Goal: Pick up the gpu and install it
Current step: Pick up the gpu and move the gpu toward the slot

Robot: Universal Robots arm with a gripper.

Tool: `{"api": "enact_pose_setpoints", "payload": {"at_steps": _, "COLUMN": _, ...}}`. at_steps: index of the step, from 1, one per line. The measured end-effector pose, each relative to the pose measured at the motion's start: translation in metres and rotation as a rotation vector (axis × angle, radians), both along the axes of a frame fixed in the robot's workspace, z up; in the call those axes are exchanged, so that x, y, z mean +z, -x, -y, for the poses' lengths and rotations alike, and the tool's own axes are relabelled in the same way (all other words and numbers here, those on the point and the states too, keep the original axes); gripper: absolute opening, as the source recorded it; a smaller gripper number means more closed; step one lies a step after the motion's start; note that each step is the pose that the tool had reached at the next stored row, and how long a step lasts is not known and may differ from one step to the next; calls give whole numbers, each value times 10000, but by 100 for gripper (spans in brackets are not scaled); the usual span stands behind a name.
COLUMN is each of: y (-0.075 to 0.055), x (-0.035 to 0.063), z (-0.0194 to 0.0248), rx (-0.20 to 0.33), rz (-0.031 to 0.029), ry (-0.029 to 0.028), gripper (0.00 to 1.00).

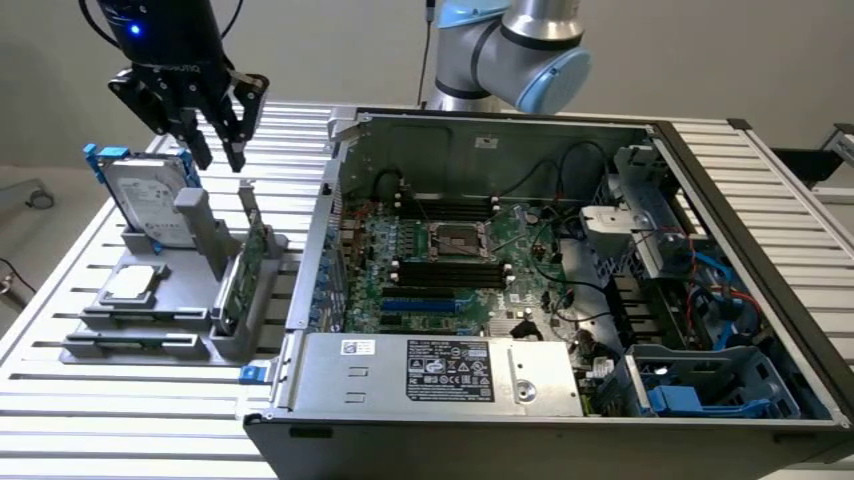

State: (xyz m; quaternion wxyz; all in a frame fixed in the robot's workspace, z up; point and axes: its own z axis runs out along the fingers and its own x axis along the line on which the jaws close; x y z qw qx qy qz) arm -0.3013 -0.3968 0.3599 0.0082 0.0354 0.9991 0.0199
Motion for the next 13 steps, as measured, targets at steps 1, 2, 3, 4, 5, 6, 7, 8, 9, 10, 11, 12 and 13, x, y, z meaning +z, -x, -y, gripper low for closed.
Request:
{"api": "enact_pose_setpoints", "payload": {"at_steps": 1, "y": 0, "x": 0, "z": 0, "rx": 0, "rz": 0, "ry": 0, "gripper": 42}}
{"api": "enact_pose_setpoints", "payload": {"at_steps": 2, "y": 0, "x": 0, "z": 0, "rx": 0, "rz": 0, "ry": 0, "gripper": 42}}
{"api": "enact_pose_setpoints", "payload": {"at_steps": 3, "y": 0, "x": 0, "z": 0, "rx": 0, "rz": 0, "ry": 0, "gripper": 42}}
{"api": "enact_pose_setpoints", "payload": {"at_steps": 4, "y": 0, "x": 0, "z": 0, "rx": 0, "rz": 0, "ry": 0, "gripper": 42}}
{"api": "enact_pose_setpoints", "payload": {"at_steps": 5, "y": 0, "x": 0, "z": 0, "rx": 0, "rz": 0, "ry": 0, "gripper": 42}}
{"api": "enact_pose_setpoints", "payload": {"at_steps": 6, "y": 0, "x": 0, "z": 0, "rx": 0, "rz": 0, "ry": 0, "gripper": 42}}
{"api": "enact_pose_setpoints", "payload": {"at_steps": 7, "y": 0, "x": 0, "z": 0, "rx": 0, "rz": 0, "ry": 0, "gripper": 42}}
{"api": "enact_pose_setpoints", "payload": {"at_steps": 8, "y": 0, "x": 0, "z": 0, "rx": 0, "rz": 0, "ry": 0, "gripper": 42}}
{"api": "enact_pose_setpoints", "payload": {"at_steps": 9, "y": 0, "x": 0, "z": 0, "rx": 0, "rz": 0, "ry": 0, "gripper": 42}}
{"api": "enact_pose_setpoints", "payload": {"at_steps": 10, "y": 0, "x": 0, "z": 0, "rx": 0, "rz": 0, "ry": 0, "gripper": 42}}
{"api": "enact_pose_setpoints", "payload": {"at_steps": 11, "y": 0, "x": 0, "z": 0, "rx": 0, "rz": 0, "ry": 0, "gripper": 42}}
{"api": "enact_pose_setpoints", "payload": {"at_steps": 12, "y": 0, "x": 0, "z": 0, "rx": 0, "rz": 0, "ry": 0, "gripper": 42}}
{"api": "enact_pose_setpoints", "payload": {"at_steps": 13, "y": 0, "x": 0, "z": 0, "rx": 0, "rz": 0, "ry": 0, "gripper": 42}}
